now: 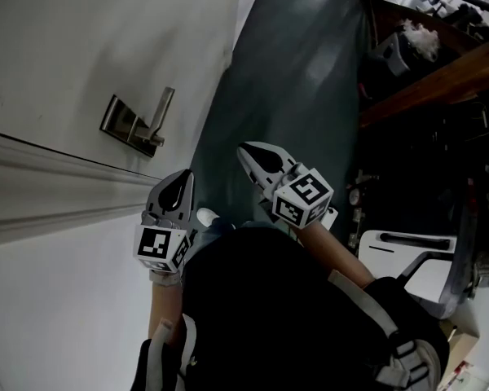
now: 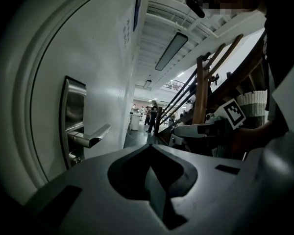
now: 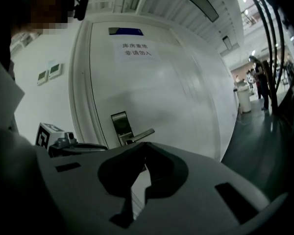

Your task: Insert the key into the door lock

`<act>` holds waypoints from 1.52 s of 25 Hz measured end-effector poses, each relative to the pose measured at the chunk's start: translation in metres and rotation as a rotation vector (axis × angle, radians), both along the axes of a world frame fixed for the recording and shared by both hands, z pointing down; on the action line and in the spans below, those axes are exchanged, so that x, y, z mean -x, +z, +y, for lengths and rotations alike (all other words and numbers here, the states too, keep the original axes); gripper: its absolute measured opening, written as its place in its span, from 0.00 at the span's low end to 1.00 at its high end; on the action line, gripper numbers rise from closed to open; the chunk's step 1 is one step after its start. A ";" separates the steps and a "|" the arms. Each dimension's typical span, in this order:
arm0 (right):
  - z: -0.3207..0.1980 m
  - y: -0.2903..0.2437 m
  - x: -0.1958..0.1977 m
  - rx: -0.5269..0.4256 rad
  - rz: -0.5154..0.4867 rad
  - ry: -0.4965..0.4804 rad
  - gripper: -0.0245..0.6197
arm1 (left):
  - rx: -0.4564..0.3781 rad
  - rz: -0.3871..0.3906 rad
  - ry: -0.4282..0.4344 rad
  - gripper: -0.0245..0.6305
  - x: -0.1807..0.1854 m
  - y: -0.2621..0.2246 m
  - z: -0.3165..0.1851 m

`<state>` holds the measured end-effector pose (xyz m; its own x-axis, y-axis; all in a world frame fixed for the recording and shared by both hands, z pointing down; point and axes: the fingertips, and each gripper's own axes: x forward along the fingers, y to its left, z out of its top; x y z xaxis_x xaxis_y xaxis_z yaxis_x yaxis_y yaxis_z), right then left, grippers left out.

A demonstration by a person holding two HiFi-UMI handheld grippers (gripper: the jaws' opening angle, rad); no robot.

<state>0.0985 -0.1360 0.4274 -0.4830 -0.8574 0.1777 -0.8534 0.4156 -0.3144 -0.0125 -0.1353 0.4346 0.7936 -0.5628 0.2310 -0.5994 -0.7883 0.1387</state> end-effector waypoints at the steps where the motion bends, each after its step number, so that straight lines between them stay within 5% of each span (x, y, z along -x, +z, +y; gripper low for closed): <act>1: 0.003 -0.003 -0.003 -0.011 0.024 0.009 0.06 | -0.006 0.003 0.004 0.05 -0.002 -0.001 0.000; 14: 0.039 -0.032 -0.033 -0.120 0.320 0.103 0.06 | -0.050 0.015 0.074 0.05 -0.027 -0.015 -0.003; 25: 0.042 -0.032 -0.048 -0.111 0.424 0.144 0.06 | -0.068 -0.003 0.133 0.05 -0.045 -0.023 -0.003; 38: 0.038 -0.023 -0.056 -0.103 0.411 0.158 0.06 | -0.080 -0.004 0.115 0.05 -0.047 -0.022 -0.005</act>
